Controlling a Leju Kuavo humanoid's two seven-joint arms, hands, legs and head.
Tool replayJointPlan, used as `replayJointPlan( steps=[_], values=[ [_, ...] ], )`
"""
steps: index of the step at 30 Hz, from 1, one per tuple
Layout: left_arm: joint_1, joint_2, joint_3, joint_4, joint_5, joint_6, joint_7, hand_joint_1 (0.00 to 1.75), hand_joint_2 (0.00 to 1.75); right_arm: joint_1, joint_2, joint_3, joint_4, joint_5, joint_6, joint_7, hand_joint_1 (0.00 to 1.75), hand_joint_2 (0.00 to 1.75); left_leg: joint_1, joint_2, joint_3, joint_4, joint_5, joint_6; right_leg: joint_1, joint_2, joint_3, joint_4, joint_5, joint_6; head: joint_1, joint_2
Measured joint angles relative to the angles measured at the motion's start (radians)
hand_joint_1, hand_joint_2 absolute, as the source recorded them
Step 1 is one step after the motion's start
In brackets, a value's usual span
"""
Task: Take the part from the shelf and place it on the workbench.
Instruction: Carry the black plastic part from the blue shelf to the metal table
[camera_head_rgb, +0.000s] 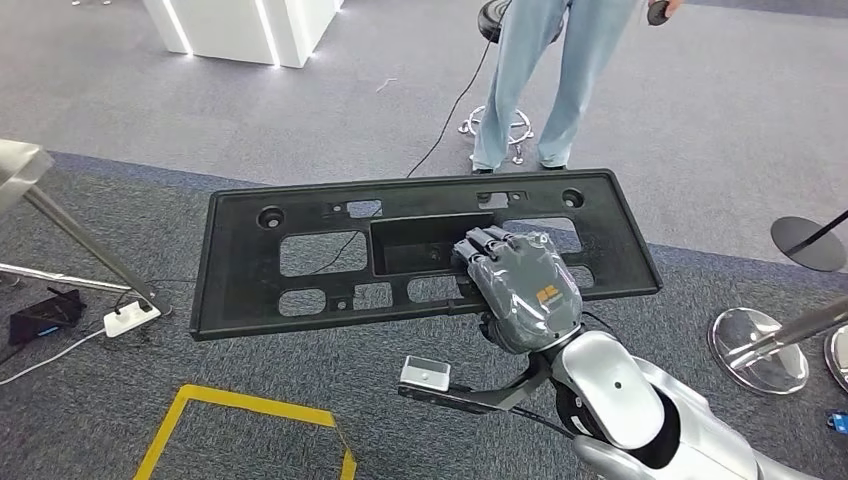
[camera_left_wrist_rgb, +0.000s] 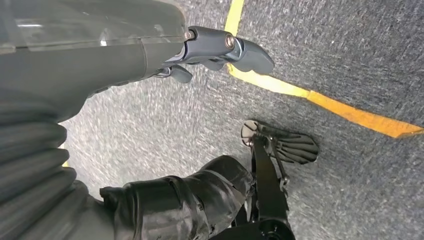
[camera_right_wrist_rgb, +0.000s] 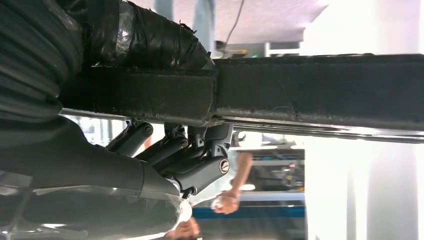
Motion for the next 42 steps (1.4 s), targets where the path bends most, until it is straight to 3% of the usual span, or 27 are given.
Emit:
replayJointPlan(
  steps=[2, 3, 5, 6, 8, 10, 12, 14, 15, 17, 19, 20, 21, 23, 25, 27, 29, 30, 32, 34, 36, 38, 39, 40, 42],
  values=[
    [0.0, 0.0, -0.006, 0.0, 0.001, -0.004, 0.003, 0.0, 1.75, 0.004, -0.019, 0.0, -0.019, -0.003, 0.01, -0.004, 1.75, 1.75, 0.002, -0.03, -0.001, 0.006, -0.001, -0.003, -0.011, 0.017, 0.043, -0.1, 0.068, 0.003, 0.0, 0.0],
    [0.0, 0.0, -0.008, 0.0, 0.002, -0.007, 0.004, 0.0, 1.75, 0.003, -0.027, 0.0, -0.026, -0.005, 0.017, -0.007, 1.75, 1.75, 0.002, -0.043, -0.004, 0.011, -0.002, -0.007, -0.015, 0.04, 0.07, -0.161, 0.093, 0.004, 0.0, 0.0],
    [-0.001, 0.002, -0.009, 0.0, 0.005, -0.01, 0.009, 0.0, 1.75, 0.002, -0.038, 0.001, -0.036, -0.012, 0.03, -0.014, 1.75, 1.75, 0.004, -0.067, -0.015, 0.018, 0.0, -0.02, -0.019, 0.074, 0.101, -0.231, 0.112, 0.003, -0.001, 0.0],
    [-0.001, 0.004, -0.009, 0.0, 0.006, -0.01, 0.012, 0.0, 1.75, 0.001, -0.042, 0.002, -0.04, -0.015, 0.036, -0.017, 1.75, 1.75, 0.006, -0.08, -0.021, 0.018, 0.004, -0.028, -0.017, 0.076, 0.103, -0.238, 0.11, 0.0, -0.001, 0.0],
    [0.002, 0.006, -0.011, 0.0, 0.01, -0.01, 0.016, 0.0, 1.75, -0.005, -0.049, 0.004, -0.046, -0.019, 0.046, -0.02, 1.75, 1.75, 0.013, -0.095, -0.029, 0.015, 0.011, -0.041, -0.014, 0.049, 0.106, -0.245, 0.116, -0.012, -0.001, 0.0],
    [0.006, 0.007, -0.013, 0.0, 0.013, -0.01, 0.021, 0.0, 1.75, -0.012, -0.053, 0.004, -0.053, -0.021, 0.05, -0.02, 1.75, 1.75, 0.01, -0.055, -0.049, 0.052, -0.013, -0.048, -0.015, 0.022, 0.112, -0.255, 0.122, -0.025, -0.007, 0.0],
    [0.005, 0.007, -0.014, 0.0, 0.014, -0.01, 0.025, 0.0, 1.75, -0.016, -0.057, 0.004, -0.059, -0.023, 0.053, -0.019, 1.75, 1.75, 0.006, 0.009, -0.099, 0.162, -0.072, -0.051, -0.01, -0.004, 0.114, -0.259, 0.124, -0.031, -0.014, 0.0],
    [0.004, 0.006, -0.014, 0.0, 0.017, -0.008, 0.026, 0.0, 1.75, -0.017, -0.063, 0.004, -0.061, -0.027, 0.056, -0.017, 1.75, 1.75, 0.007, 0.033, -0.146, 0.267, -0.112, -0.053, -0.004, -0.034, 0.113, -0.258, 0.122, -0.035, -0.014, 0.0],
    [0.004, 0.006, -0.014, 0.0, 0.018, -0.006, 0.027, 0.0, 1.75, -0.018, -0.067, 0.005, -0.063, -0.03, 0.058, -0.015, 1.75, 1.75, 0.007, 0.038, -0.147, 0.277, -0.109, -0.053, -0.002, -0.048, 0.113, -0.258, 0.121, -0.035, -0.014, 0.0],
    [0.005, 0.006, -0.015, 0.0, 0.021, -0.002, 0.027, 0.0, 1.75, -0.022, -0.074, 0.005, -0.066, -0.035, 0.06, -0.007, 1.75, 1.75, 0.006, 0.054, -0.093, 0.189, -0.062, -0.048, 0.0, -0.075, 0.115, -0.257, 0.119, -0.035, -0.014, 0.0],
    [0.004, 0.008, -0.015, 0.0, 0.023, 0.004, 0.03, 0.0, 1.75, -0.029, -0.08, 0.004, -0.07, -0.037, 0.06, 0.001, 1.75, 1.75, -0.005, 0.096, -0.022, 0.064, -0.029, -0.037, 0.004, -0.099, 0.118, -0.256, 0.114, -0.03, -0.014, 0.0],
    [0.003, 0.008, -0.015, 0.0, 0.024, 0.007, 0.032, 0.0, 1.75, -0.032, -0.082, 0.004, -0.07, -0.037, 0.059, 0.005, 1.75, 1.75, -0.01, 0.11, -0.002, 0.028, -0.024, -0.031, 0.007, -0.109, 0.119, -0.255, 0.111, -0.026, -0.013, 0.0],
    [0.002, 0.009, -0.015, 0.0, 0.025, 0.009, 0.035, 0.0, 1.75, -0.033, -0.083, 0.003, -0.07, -0.037, 0.058, 0.008, 1.75, 1.75, -0.015, 0.112, 0.002, 0.016, -0.027, -0.025, 0.009, -0.119, 0.121, -0.256, 0.11, -0.022, -0.012, 0.0],
    [0.004, 0.012, -0.015, 0.0, 0.027, 0.012, 0.039, 0.0, 1.75, -0.036, -0.084, 0.003, -0.071, -0.037, 0.057, 0.013, 1.75, 1.75, -0.014, 0.085, 0.002, 0.01, -0.022, -0.013, 0.009, -0.132, 0.124, -0.257, 0.105, -0.012, -0.01, 0.0],
    [0.005, 0.014, -0.015, 0.0, 0.029, 0.013, 0.042, 0.0, 1.75, -0.038, -0.084, 0.003, -0.072, -0.036, 0.056, 0.015, 1.75, 1.75, -0.008, 0.061, 0.008, 0.0, -0.016, -0.003, 0.005, -0.089, 0.114, -0.226, 0.081, -0.002, -0.009, 0.0],
    [0.002, 0.014, -0.015, 0.0, 0.031, 0.016, 0.045, 0.0, 1.75, -0.039, -0.086, 0.003, -0.072, -0.035, 0.054, 0.017, 1.75, 1.75, -0.006, 0.038, 0.011, -0.003, -0.013, 0.005, 0.001, -0.025, 0.065, -0.121, 0.027, 0.001, -0.005, 0.0],
    [-0.001, 0.014, -0.015, 0.0, 0.031, 0.026, 0.054, 0.0, 1.75, -0.037, -0.087, 0.004, -0.071, -0.034, 0.053, 0.019, 1.75, 1.75, -0.006, 0.011, 0.01, -0.002, -0.013, 0.009, 0.001, -0.004, 0.001, -0.005, -0.012, 0.001, -0.003, 0.0],
    [-0.001, 0.014, -0.015, 0.0, 0.031, 0.032, 0.06, 0.0, 1.75, -0.036, -0.087, 0.005, -0.07, -0.034, 0.051, 0.019, 1.75, 1.75, -0.006, -0.004, 0.009, -0.001, -0.013, 0.009, 0.001, -0.001, -0.013, 0.014, -0.006, 0.0, -0.003, 0.0],
    [-0.001, 0.014, -0.015, 0.0, 0.03, 0.044, 0.072, 0.0, 1.75, -0.037, -0.087, 0.005, -0.068, -0.034, 0.047, 0.021, 1.75, 1.75, -0.006, -0.035, 0.01, 0.004, -0.014, 0.007, -0.002, 0.009, 0.01, -0.057, 0.056, -0.003, -0.003, 0.0],
    [-0.002, 0.014, -0.015, 0.0, 0.028, 0.048, 0.077, 0.0, 1.75, -0.039, -0.087, 0.005, -0.068, -0.033, 0.042, 0.022, 1.75, 1.75, -0.005, -0.062, 0.006, 0.01, -0.016, 0.002, -0.008, 0.06, 0.063, -0.184, 0.113, -0.006, -0.003, 0.0],
    [-0.003, 0.015, -0.015, 0.0, 0.025, 0.047, 0.079, 0.0, 1.75, -0.039, -0.088, 0.005, -0.069, -0.033, 0.037, 0.024, 1.75, 1.75, -0.002, -0.088, -0.005, 0.012, -0.013, -0.008, -0.011, 0.095, 0.089, -0.244, 0.126, -0.008, -0.003, 0.0],
    [0.001, 0.017, -0.016, 0.0, 0.022, 0.044, 0.079, 0.0, 1.75, -0.039, -0.089, 0.004, -0.069, -0.032, 0.035, 0.025, 1.75, 1.75, 0.003, -0.115, -0.014, 0.009, -0.007, -0.021, -0.01, 0.076, 0.093, -0.252, 0.128, -0.014, -0.002, 0.0],
    [0.004, 0.018, -0.016, 0.0, 0.022, 0.043, 0.079, 0.0, 1.75, -0.04, -0.089, 0.004, -0.07, -0.032, 0.034, 0.025, 1.75, 1.75, 0.002, -0.109, -0.019, 0.013, -0.009, -0.026, -0.01, 0.062, 0.097, -0.258, 0.13, -0.019, -0.003, 0.0],
    [0.006, 0.018, -0.016, 0.0, 0.021, 0.042, 0.079, 0.0, 1.75, -0.041, -0.089, 0.003, -0.07, -0.032, 0.033, 0.025, 1.75, 1.75, 0.001, -0.085, -0.029, 0.032, -0.021, -0.031, -0.011, 0.047, 0.102, -0.264, 0.133, -0.025, -0.005, 0.0],
    [0.004, 0.018, -0.016, 0.0, 0.021, 0.041, 0.079, 0.0, 1.75, -0.042, -0.09, 0.003, -0.07, -0.031, 0.032, 0.026, 1.75, 1.75, -0.002, -0.008, -0.076, 0.129, -0.073, -0.039, -0.009, 0.015, 0.11, -0.272, 0.134, -0.034, -0.011, 0.0]
  ],
)
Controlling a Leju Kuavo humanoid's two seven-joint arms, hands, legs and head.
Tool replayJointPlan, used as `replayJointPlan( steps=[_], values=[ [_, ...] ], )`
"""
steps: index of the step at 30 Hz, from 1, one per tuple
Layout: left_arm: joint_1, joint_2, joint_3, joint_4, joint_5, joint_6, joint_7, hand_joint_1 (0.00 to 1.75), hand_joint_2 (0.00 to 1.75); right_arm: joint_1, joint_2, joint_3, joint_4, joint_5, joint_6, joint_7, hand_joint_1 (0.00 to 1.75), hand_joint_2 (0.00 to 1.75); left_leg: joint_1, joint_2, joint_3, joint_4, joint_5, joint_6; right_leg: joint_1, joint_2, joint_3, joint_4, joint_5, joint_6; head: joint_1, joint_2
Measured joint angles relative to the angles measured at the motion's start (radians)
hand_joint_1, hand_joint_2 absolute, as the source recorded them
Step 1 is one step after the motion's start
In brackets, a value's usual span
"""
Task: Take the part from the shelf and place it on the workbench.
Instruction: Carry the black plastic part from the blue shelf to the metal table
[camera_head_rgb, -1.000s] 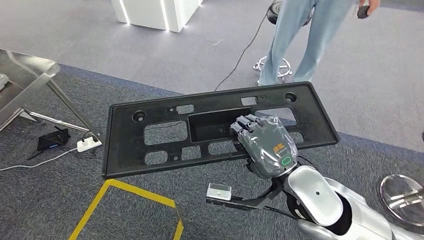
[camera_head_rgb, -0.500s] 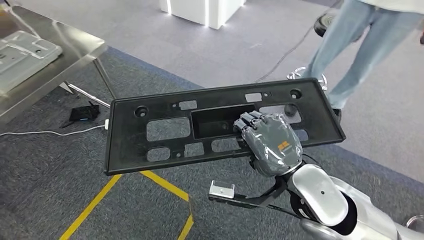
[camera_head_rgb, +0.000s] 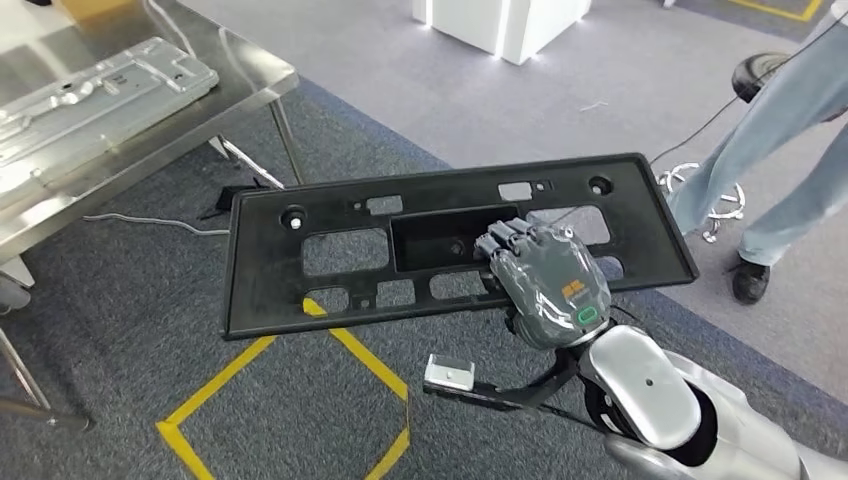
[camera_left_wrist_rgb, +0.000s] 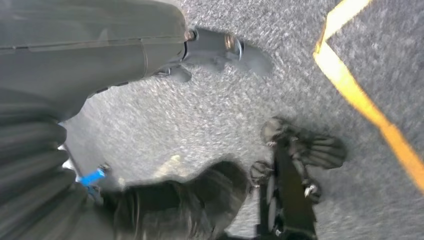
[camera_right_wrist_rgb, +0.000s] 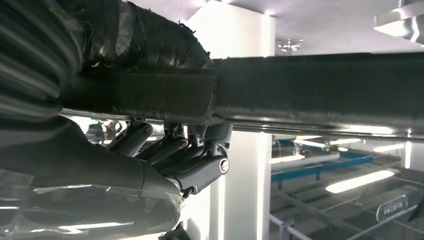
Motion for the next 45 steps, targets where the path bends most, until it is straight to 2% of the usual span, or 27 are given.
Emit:
replayJointPlan(
  steps=[2, 3, 4, 6, 8, 9, 11, 12, 14, 16, 17, 18, 19, 21, 23, 25, 27, 29, 31, 33, 34, 35, 38, 40, 42, 44, 45],
  values=[
    [-0.003, 0.0, 0.0, 0.0, 0.0, 0.0, 0.0, 0.0, 1.75, 0.001, 0.0, 0.0, 0.0, 0.0, 0.0, 0.001, 1.75, 1.75, 0.003, 0.041, -0.062, 0.124, -0.051, -0.006, 0.004, -0.032, 0.001, 0.0, -0.003, -0.004, -0.002, 0.0],
    [-0.003, 0.0, 0.0, 0.0, 0.0, 0.0, 0.0, 0.0, 1.75, 0.002, 0.0, 0.0, 0.0, 0.0, -0.001, 0.0, 1.75, 1.75, 0.005, 0.047, -0.076, 0.152, -0.055, -0.008, 0.005, -0.047, 0.001, 0.0, -0.004, -0.005, -0.002, 0.0],
    [-0.002, 0.0, 0.0, 0.0, 0.0, 0.0, 0.0, 0.0, 1.75, 0.003, 0.0, 0.0, 0.0, 0.0, -0.001, 0.0, 1.75, 1.75, 0.007, 0.051, -0.07, 0.142, -0.04, -0.01, 0.005, -0.061, 0.002, 0.0, -0.006, -0.004, -0.002, 0.0],
    [-0.001, 0.0, -0.001, 0.0, 0.0, 0.0, 0.0, 0.0, 1.75, 0.003, 0.0, 0.0, 0.0, 0.0, -0.001, 0.0, 1.75, 1.75, 0.007, 0.074, -0.002, 0.02, 0.019, -0.009, 0.006, -0.088, 0.008, 0.0, -0.012, 0.001, -0.002, 0.0],
    [-0.003, 0.0, -0.001, 0.0, 0.0, 0.0, -0.001, 0.0, 1.75, 0.001, -0.001, 0.0, 0.0, 0.0, -0.001, 0.0, 1.75, 1.75, 0.0, 0.111, 0.061, -0.094, 0.052, -0.001, 0.012, -0.111, 0.014, 0.002, -0.019, 0.01, -0.001, 0.0],
    [-0.003, 0.0, -0.001, 0.0, 0.0, -0.001, -0.002, 0.0, 1.75, 0.0, -0.001, 0.0, 0.0, 0.0, -0.001, 0.0, 1.75, 1.75, -0.004, 0.12, 0.072, -0.117, 0.053, 0.004, 0.015, -0.121, 0.015, 0.003, -0.022, 0.014, 0.0, 0.0],
    [-0.002, 0.0, -0.002, 0.0, 0.0, -0.003, -0.004, 0.0, 1.75, -0.003, -0.001, 0.0, 0.0, -0.001, -0.001, 0.0, 1.75, 1.75, -0.008, 0.101, 0.071, -0.12, 0.052, 0.017, 0.018, -0.141, 0.019, 0.003, -0.027, 0.024, 0.003, 0.0],
    [-0.001, 0.0, -0.002, 0.0, 0.001, -0.005, -0.004, 0.0, 1.75, -0.004, -0.002, -0.001, 0.0, -0.002, -0.001, -0.001, 1.75, 1.75, -0.007, 0.089, 0.072, -0.123, 0.053, 0.022, 0.015, -0.136, 0.02, 0.007, -0.032, 0.03, 0.004, 0.0],
    [-0.001, 0.0, -0.003, 0.0, 0.001, -0.008, -0.007, 0.0, 1.75, -0.008, -0.003, -0.002, 0.0, -0.005, -0.001, -0.001, 1.75, 1.75, -0.003, 0.066, 0.079, -0.129, 0.056, 0.034, 0.009, -0.088, 0.0, 0.056, -0.063, 0.039, 0.007, 0.0],
    [-0.004, 0.0, -0.004, 0.0, 0.002, -0.01, -0.008, 0.0, 1.75, -0.011, -0.004, -0.003, 0.0, -0.009, 0.0, -0.001, 1.75, 1.75, -0.001, 0.044, 0.082, -0.13, 0.055, 0.041, 0.007, -0.031, -0.066, 0.182, -0.119, 0.041, 0.011, 0.0],
    [-0.005, -0.001, -0.004, 0.0, 0.002, -0.011, -0.009, 0.0, 1.75, -0.011, -0.005, -0.003, 0.001, -0.012, 0.002, -0.002, 1.75, 1.75, -0.002, 0.031, 0.082, -0.129, 0.055, 0.044, 0.008, -0.021, -0.104, 0.247, -0.139, 0.041, 0.012, 0.0],
    [-0.005, -0.001, -0.004, 0.0, 0.003, -0.012, -0.009, 0.0, 1.75, -0.011, -0.005, -0.003, 0.001, -0.014, 0.004, -0.002, 1.75, 1.75, -0.003, 0.017, 0.082, -0.128, 0.054, 0.045, 0.008, -0.016, -0.131, 0.289, -0.143, 0.04, 0.013, 0.0],
    [-0.005, -0.001, -0.004, 0.0, 0.003, -0.012, -0.009, 0.0, 1.75, -0.011, -0.005, -0.003, 0.002, -0.017, 0.006, -0.002, 1.75, 1.75, -0.004, 0.002, 0.083, -0.127, 0.054, 0.045, 0.008, -0.014, -0.141, 0.293, -0.128, 0.038, 0.013, 0.0],
    [-0.005, -0.001, -0.004, 0.0, 0.003, -0.013, -0.01, 0.0, 1.75, -0.014, -0.005, -0.003, 0.002, -0.02, 0.008, -0.002, 1.75, 1.75, -0.005, -0.027, 0.085, -0.125, 0.053, 0.045, 0.008, 0.003, -0.105, 0.191, -0.054, 0.03, 0.013, 0.0],
    [-0.006, -0.002, -0.004, 0.0, 0.003, -0.013, -0.011, 0.0, 1.75, -0.02, -0.006, -0.003, 0.002, -0.024, 0.009, -0.004, 1.75, 1.75, -0.004, -0.053, 0.083, -0.122, 0.052, 0.041, 0.005, 0.052, -0.051, 0.065, -0.002, 0.022, 0.012, 0.0],
    [-0.006, -0.003, -0.004, 0.0, 0.003, -0.013, -0.014, 0.0, 1.75, -0.027, -0.007, -0.004, 0.003, -0.031, 0.011, -0.006, 1.75, 1.75, 0.0, -0.076, 0.075, -0.122, 0.054, 0.031, 0.007, 0.072, -0.029, 0.017, 0.003, 0.018, 0.012, 0.0],
    [-0.002, -0.002, -0.004, 0.0, 0.003, -0.013, -0.017, 0.0, 1.75, -0.035, -0.008, -0.004, 0.003, -0.036, 0.013, -0.006, 1.75, 1.75, 0.005, -0.094, 0.07, -0.123, 0.055, 0.019, 0.008, 0.046, -0.021, 0.007, 0.006, 0.013, 0.013, 0.0],
    [0.001, -0.002, -0.004, 0.0, 0.003, -0.014, -0.019, 0.0, 1.75, -0.044, -0.008, -0.004, 0.003, -0.04, 0.014, -0.007, 1.75, 1.75, 0.001, -0.052, 0.052, -0.089, 0.034, 0.009, 0.002, 0.018, -0.007, -0.008, 0.009, 0.003, 0.009, 0.0],
    [-0.003, -0.003, -0.004, 0.0, 0.005, -0.016, -0.02, 0.0, 1.75, -0.051, -0.01, -0.004, 0.004, -0.046, 0.016, -0.007, 1.75, 1.75, 0.001, 0.016, 0.0, 0.016, -0.017, 0.0, 0.002, -0.012, 0.005, -0.016, 0.007, -0.005, 0.002, 0.0],
    [-0.005, -0.003, -0.004, 0.0, 0.008, -0.016, -0.02, 0.0, 1.75, -0.054, -0.011, -0.004, 0.005, -0.054, 0.019, -0.006, 1.75, 1.75, 0.008, 0.042, -0.06, 0.123, -0.05, -0.008, 0.004, -0.042, 0.01, -0.016, 0.0, -0.007, 0.0, 0.0],
    [-0.004, -0.003, -0.004, 0.0, 0.011, -0.016, -0.02, 0.0, 1.75, -0.055, -0.011, -0.004, 0.006, -0.058, 0.02, -0.005, 1.75, 1.75, 0.012, 0.046, -0.069, 0.136, -0.043, -0.012, 0.003, -0.055, 0.012, -0.015, -0.004, -0.006, 0.0, 0.0],
    [-0.003, -0.003, -0.004, 0.0, 0.012, -0.017, -0.02, 0.0, 1.75, -0.056, -0.011, -0.004, 0.007, -0.062, 0.021, -0.006, 1.75, 1.75, 0.015, 0.052, -0.059, 0.11, -0.018, -0.016, 0.001, -0.068, 0.016, -0.013, -0.009, -0.003, 0.0, 0.0],
    [-0.001, -0.003, -0.005, 0.0, 0.015, -0.018, -0.022, 0.0, 1.75, -0.07, -0.013, -0.007, 0.009, -0.08, 0.026, -0.004, 1.75, 1.75, 0.015, 0.1, 0.031, -0.07, 0.062, -0.019, 0.001, -0.099, 0.026, -0.003, -0.031, 0.014, -0.001, 0.0],
    [-0.002, -0.004, -0.005, 0.0, 0.017, -0.018, -0.022, 0.0, 1.75, -0.078, -0.017, -0.013, 0.011, -0.1, 0.034, 0.009, 1.75, 1.75, 0.01, 0.111, 0.054, -0.113, 0.06, -0.007, 0.006, -0.112, 0.032, 0.003, -0.04, 0.028, 0.001, 0.0],
    [0.002, -0.003, -0.005, 0.0, 0.021, -0.016, -0.021, 0.0, 1.75, -0.084, -0.02, -0.019, 0.013, -0.119, 0.045, 0.034, 1.75, 1.75, 0.01, 0.093, 0.061, -0.115, 0.052, 0.01, 0.006, -0.115, 0.041, 0.008, -0.043, 0.04, 0.005, 0.0],
    [0.003, -0.004, -0.005, 0.0, 0.024, -0.014, -0.019, 0.0, 1.75, -0.088, -0.023, -0.025, 0.017, -0.129, 0.052, 0.06, 1.75, 1.75, 0.011, 0.081, 0.073, -0.118, 0.047, 0.022, 0.0, -0.082, 0.031, 0.043, -0.061, 0.048, 0.008, 0.0],
    [0.001, -0.004, -0.005, 0.0, 0.025, -0.013, -0.019, 0.0, 1.75, -0.09, -0.026, -0.028, 0.02, -0.13, 0.052, 0.069, 1.75, 1.75, 0.012, 0.075, 0.078, -0.119, 0.045, 0.026, -0.003, -0.059, 0.006, 0.088, -0.081, 0.05, 0.01, 0.0]
  ],
)
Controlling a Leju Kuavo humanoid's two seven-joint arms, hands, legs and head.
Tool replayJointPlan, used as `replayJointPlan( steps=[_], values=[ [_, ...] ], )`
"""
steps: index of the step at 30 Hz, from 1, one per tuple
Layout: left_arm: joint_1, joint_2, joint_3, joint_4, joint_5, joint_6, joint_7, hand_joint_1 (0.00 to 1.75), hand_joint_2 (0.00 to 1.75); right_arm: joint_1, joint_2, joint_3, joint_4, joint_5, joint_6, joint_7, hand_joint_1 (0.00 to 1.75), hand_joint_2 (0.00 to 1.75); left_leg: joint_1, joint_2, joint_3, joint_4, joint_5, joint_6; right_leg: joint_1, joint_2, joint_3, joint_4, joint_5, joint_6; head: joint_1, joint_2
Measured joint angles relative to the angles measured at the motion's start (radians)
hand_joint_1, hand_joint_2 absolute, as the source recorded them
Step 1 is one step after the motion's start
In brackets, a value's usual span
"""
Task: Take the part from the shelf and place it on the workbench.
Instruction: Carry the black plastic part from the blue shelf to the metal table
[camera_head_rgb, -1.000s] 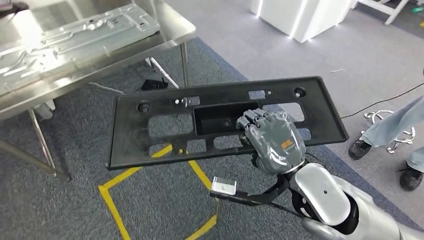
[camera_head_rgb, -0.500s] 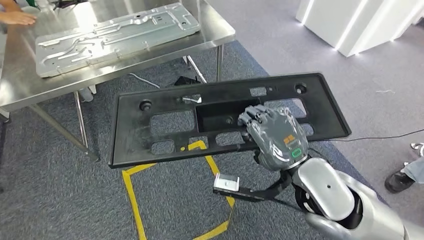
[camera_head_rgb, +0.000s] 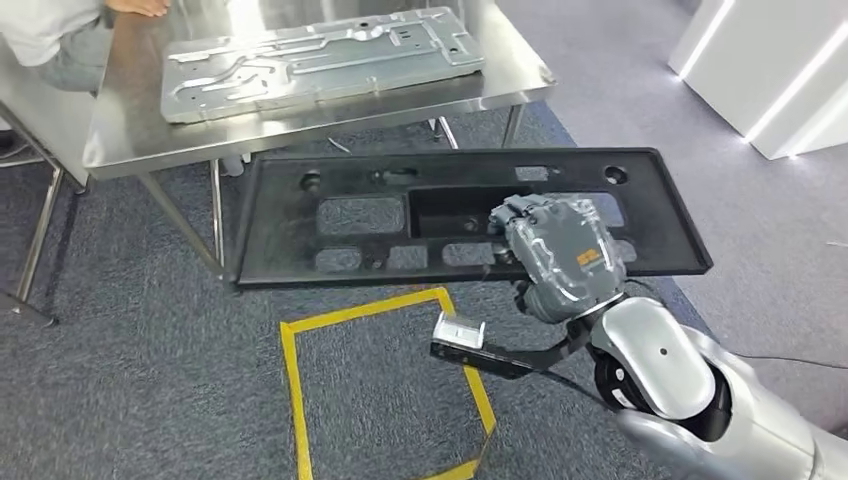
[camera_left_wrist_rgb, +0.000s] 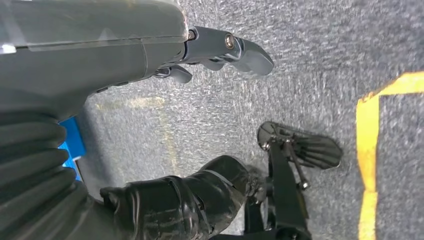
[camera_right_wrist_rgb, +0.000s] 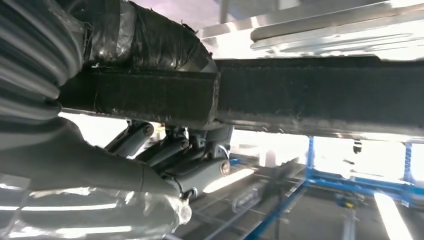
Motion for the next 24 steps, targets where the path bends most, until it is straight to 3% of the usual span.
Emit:
replayJointPlan(
  steps=[1, 3, 4, 5, 8, 10, 14, 16, 18, 19, 20, 21, 23, 24],
  values=[
    [-0.002, 0.0, 0.0, 0.0, 0.001, 0.0, 0.0, 0.0, 1.75, -0.001, -0.004, -0.003, 0.003, -0.001, -0.001, 0.005, 1.75, 1.75, 0.0, -0.004, 0.003, 0.0, -0.003, 0.004, 0.0, 0.022, -0.036, 0.063, -0.025, 0.0, 0.002, 0.0],
    [-0.003, 0.0, 0.0, 0.0, 0.003, 0.001, 0.0, 0.0, 1.75, 0.001, -0.01, -0.007, 0.009, -0.004, -0.004, 0.011, 1.75, 1.75, -0.003, -0.015, 0.011, 0.0, -0.01, 0.01, 0.002, 0.039, -0.119, 0.187, -0.068, -0.001, 0.004, 0.0],
    [-0.003, -0.001, 0.0, 0.0, 0.004, 0.001, 0.0, 0.0, 1.75, 0.003, -0.013, -0.008, 0.012, -0.006, -0.005, 0.013, 1.75, 1.75, -0.005, -0.02, 0.017, 0.0, -0.014, 0.012, 0.003, 0.041, -0.146, 0.212, -0.07, -0.002, 0.004, 0.0],
    [-0.003, -0.001, 0.0, 0.0, 0.005, 0.001, 0.001, 0.0, 1.75, 0.005, -0.015, -0.009, 0.014, -0.008, -0.005, 0.014, 1.75, 1.75, -0.006, -0.026, 0.024, 0.0, -0.019, 0.012, 0.005, 0.042, -0.154, 0.199, -0.051, -0.006, 0.004, 0.0],
    [-0.003, -0.003, 0.0, 0.0, 0.007, 0.001, 0.001, 0.0, 1.75, 0.005, -0.021, -0.015, 0.019, -0.01, -0.008, 0.015, 1.75, 1.75, -0.008, -0.039, 0.046, 0.001, -0.036, 0.008, 0.015, 0.046, -0.107, 0.011, 0.08, -0.023, 0.005, 0.0],
    [-0.003, -0.004, 0.0, 0.0, 0.007, 0.001, 0.001, 0.0, 1.75, 0.003, -0.023, -0.017, 0.022, -0.011, -0.011, 0.015, 1.75, 1.75, -0.009, -0.045, 0.05, -0.003, -0.043, -0.001, 0.023, 0.047, -0.086, -0.063, 0.115, -0.033, 0.006, 0.0],
    [0.0, -0.005, 0.0, 0.0, 0.007, 0.001, 0.001, 0.0, 1.75, 0.001, -0.026, -0.018, 0.026, -0.012, -0.013, 0.016, 1.75, 1.75, -0.012, -0.041, 0.053, 0.024, -0.055, -0.021, 0.017, 0.044, -0.057, -0.083, 0.114, -0.053, 0.005, 0.0],
    [-0.003, -0.005, 0.0, 0.0, 0.008, 0.0, 0.0, 0.0, 1.75, -0.001, -0.026, -0.019, 0.027, -0.013, -0.013, 0.016, 1.75, 1.75, -0.01, -0.034, 0.009, 0.111, -0.091, -0.03, 0.016, 0.041, -0.041, -0.086, 0.107, -0.062, 0.004, 0.0],
    [-0.004, -0.006, 0.0, 0.0, 0.009, 0.0, 0.0, 0.0, 1.75, -0.001, -0.026, -0.019, 0.028, -0.014, -0.012, 0.016, 1.75, 1.75, -0.007, -0.03, -0.065, 0.225, -0.135, -0.037, 0.018, 0.04, -0.033, -0.085, 0.097, -0.066, 0.003, 0.0],
    [-0.003, -0.006, 0.0, 0.0, 0.009, 0.0, 0.0, 0.0, 1.75, -0.001, -0.026, -0.019, 0.029, -0.015, -0.012, 0.016, 1.75, 1.75, -0.006, -0.029, -0.09, 0.253, -0.141, -0.039, 0.018, 0.04, -0.027, -0.084, 0.091, -0.066, 0.003, 0.0],
    [-0.001, -0.007, 0.0, 0.0, 0.009, 0.0, 0.0, 0.0, 1.75, 0.0, -0.026, -0.019, 0.03, -0.015, -0.012, 0.016, 1.75, 1.75, -0.006, -0.028, -0.1, 0.246, -0.128, -0.04, 0.018, 0.041, -0.019, -0.084, 0.083, -0.066, 0.003, 0.0],
    [0.0, -0.007, 0.0, 0.0, 0.009, 0.0, 0.0, 0.0, 1.75, 0.0, -0.026, -0.019, 0.031, -0.015, -0.012, 0.016, 1.75, 1.75, -0.006, -0.027, -0.091, 0.204, -0.094, -0.038, 0.019, 0.042, -0.008, -0.083, 0.075, -0.064, 0.003, 0.0],
    [0.001, -0.007, 0.0, 0.0, 0.009, 0.001, 0.0, 0.0, 1.75, 0.0, -0.026, -0.019, 0.031, -0.016, -0.012, 0.016, 1.75, 1.75, -0.007, -0.024, -0.049, 0.075, -0.009, -0.032, 0.019, 0.042, 0.015, -0.083, 0.057, -0.059, 0.004, 0.0],
    [0.001, -0.007, 0.0, 0.0, 0.009, 0.001, 0.0, 0.0, 1.75, -0.001, -0.026, -0.019, 0.032, -0.016, -0.011, 0.016, 1.75, 1.75, -0.01, -0.022, -0.032, 0.029, 0.008, -0.027, 0.019, 0.041, 0.022, -0.083, 0.05, -0.055, 0.004, 0.0]
  ],
)
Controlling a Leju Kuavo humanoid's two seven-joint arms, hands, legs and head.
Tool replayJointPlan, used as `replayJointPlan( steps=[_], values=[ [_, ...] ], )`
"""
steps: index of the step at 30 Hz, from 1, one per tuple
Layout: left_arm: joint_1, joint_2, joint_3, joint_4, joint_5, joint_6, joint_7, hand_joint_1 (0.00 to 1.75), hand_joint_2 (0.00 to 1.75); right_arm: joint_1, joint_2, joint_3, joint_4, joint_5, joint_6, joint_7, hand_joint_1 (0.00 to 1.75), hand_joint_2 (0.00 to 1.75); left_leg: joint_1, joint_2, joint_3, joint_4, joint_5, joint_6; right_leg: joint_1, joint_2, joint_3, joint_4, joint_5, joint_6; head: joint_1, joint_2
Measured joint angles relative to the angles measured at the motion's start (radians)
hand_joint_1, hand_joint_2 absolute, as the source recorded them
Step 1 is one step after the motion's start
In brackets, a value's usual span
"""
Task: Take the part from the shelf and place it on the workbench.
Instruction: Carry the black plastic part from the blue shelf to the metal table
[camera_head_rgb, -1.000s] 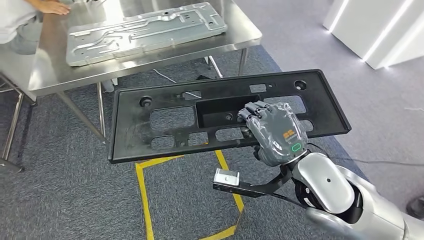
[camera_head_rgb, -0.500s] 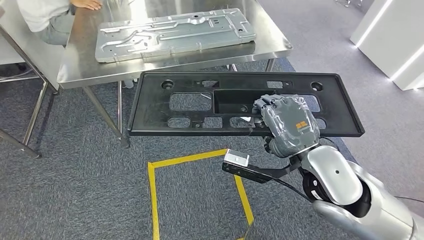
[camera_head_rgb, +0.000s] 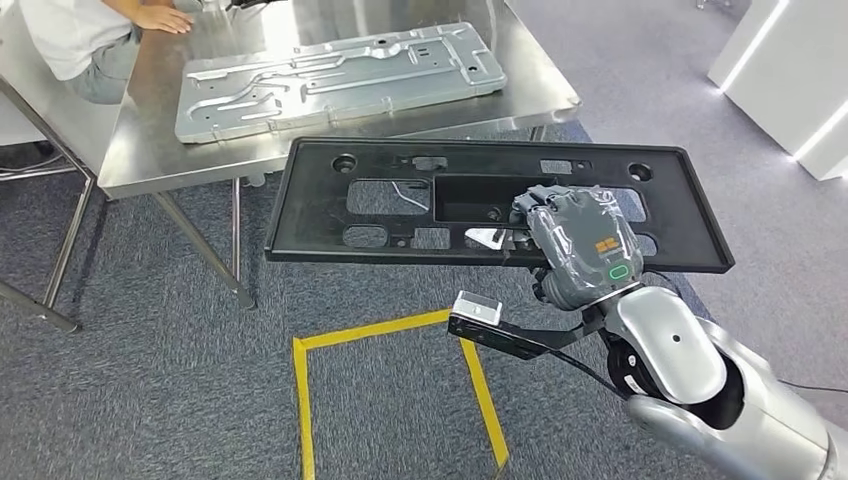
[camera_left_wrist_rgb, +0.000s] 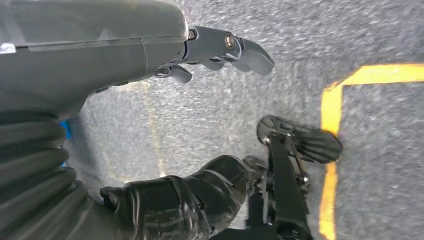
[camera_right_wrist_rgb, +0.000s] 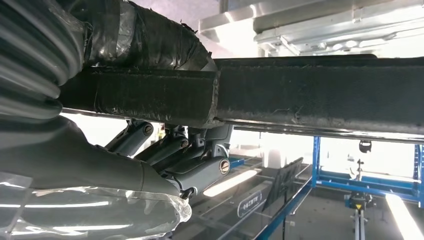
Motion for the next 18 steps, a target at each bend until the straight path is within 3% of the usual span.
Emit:
replayJointPlan(
  steps=[1, 3, 5, 7, 9, 10, 11, 12, 14, 15, 16, 18],
  values=[
    [0.0, 0.0, 0.0, 0.0, 0.0, 0.0, 0.0, 0.0, 1.75, -0.001, 0.0, 0.0, 0.001, 0.0, 0.001, 0.0, 1.75, 1.75, -0.004, 0.001, 0.009, -0.025, 0.01, 0.006, 0.0, -0.001, 0.004, 0.0, -0.006, 0.005, 0.001, 0.0],
    [0.0, 0.0, 0.0, 0.0, 0.0, 0.0, -0.001, 0.0, 1.75, -0.004, 0.0, 0.0, 0.003, -0.002, 0.005, 0.0, 1.75, 1.75, -0.009, 0.0, 0.016, -0.032, 0.003, 0.02, 0.0, -0.002, 0.009, 0.004, -0.01, 0.016, 0.001, 0.0],
    [-0.001, 0.0, 0.0, 0.0, 0.0, 0.0, -0.002, 0.0, 1.75, -0.008, 0.0, 0.0, 0.005, -0.003, 0.007, 0.0, 1.75, 1.75, -0.006, -0.001, 0.032, -0.041, 0.006, 0.032, -0.001, -0.001, -0.002, 0.034, -0.011, 0.026, 0.002, 0.0],
    [-0.002, 0.0, 0.0, 0.0, -0.001, -0.001, -0.002, 0.0, 1.75, -0.015, -0.001, 0.0, 0.007, -0.004, 0.01, -0.002, 1.75, 1.75, -0.002, -0.002, 0.05, -0.049, 0.0, 0.041, -0.004, 0.001, -0.062, 0.132, -0.025, 0.033, 0.004, 0.0],
    [-0.003, 0.0, 0.0, 0.0, -0.002, -0.002, -0.003, 0.0, 1.75, -0.021, -0.001, 0.0, 0.014, -0.007, 0.013, -0.005, 1.75, 1.75, -0.002, -0.004, 0.063, -0.05, -0.013, 0.046, -0.008, 0.003, -0.148, 0.249, -0.065, 0.04, 0.007, 0.0],
    [-0.002, 0.0, 0.0, 0.0, -0.004, -0.003, -0.003, 0.0, 1.75, -0.024, -0.001, 0.0, 0.02, -0.009, 0.015, -0.008, 1.75, 1.75, -0.002, -0.005, 0.07, -0.049, -0.02, 0.046, -0.01, 0.003, -0.179, 0.279, -0.081, 0.043, 0.007, 0.0],
    [-0.002, 0.0, 0.0, 0.0, -0.005, -0.005, -0.003, 0.0, 1.75, -0.029, -0.001, 0.001, 0.028, -0.011, 0.018, -0.013, 1.75, 1.75, -0.002, -0.007, 0.079, -0.048, -0.028, 0.046, -0.012, 0.002, -0.195, 0.277, -0.08, 0.047, 0.007, 0.0],
    [-0.002, 0.0, 0.0, 0.0, -0.007, -0.006, -0.003, 0.0, 1.75, -0.038, -0.001, 0.001, 0.039, -0.014, 0.02, -0.02, 1.75, 1.75, -0.001, -0.008, 0.089, -0.047, -0.037, 0.045, -0.014, 0.002, -0.194, 0.242, -0.058, 0.049, 0.007, 0.0],
    [-0.002, 0.0, 0.0, 0.0, -0.011, -0.011, -0.005, 0.0, 1.75, -0.062, -0.002, 0.002, 0.062, -0.019, 0.023, -0.036, 1.75, 1.75, -0.001, -0.011, 0.11, -0.042, -0.058, 0.038, -0.017, 0.002, -0.158, 0.114, 0.034, 0.049, 0.008, 0.0],
    [-0.002, 0.0, 0.0, 0.0, -0.012, -0.013, -0.007, 0.0, 1.75, -0.075, -0.001, 0.003, 0.073, -0.021, 0.023, -0.043, 1.75, 1.75, -0.001, -0.014, 0.118, -0.04, -0.067, 0.032, -0.016, 0.002, -0.142, 0.062, 0.062, 0.047, 0.008, 0.0],
    [-0.004, 0.0, 0.0, 0.0, -0.013, -0.016, -0.009, 0.0, 1.75, -0.085, -0.001, 0.004, 0.084, -0.024, 0.023, -0.049, 1.75, 1.75, -0.001, -0.015, 0.121, -0.041, -0.075, 0.026, -0.013, 0.002, -0.13, 0.03, 0.078, 0.042, 0.007, 0.0],
    [-0.006, 0.0, 0.0, 0.0, -0.014, -0.019, -0.013, 0.0, 1.75, -0.099, -0.001, 0.006, 0.103, -0.03, 0.021, -0.059, 1.75, 1.75, -0.003, -0.018, 0.131, -0.039, -0.082, 0.012, -0.009, 0.001, -0.12, 0.018, 0.071, 0.029, 0.007, 0.0]
  ],
)
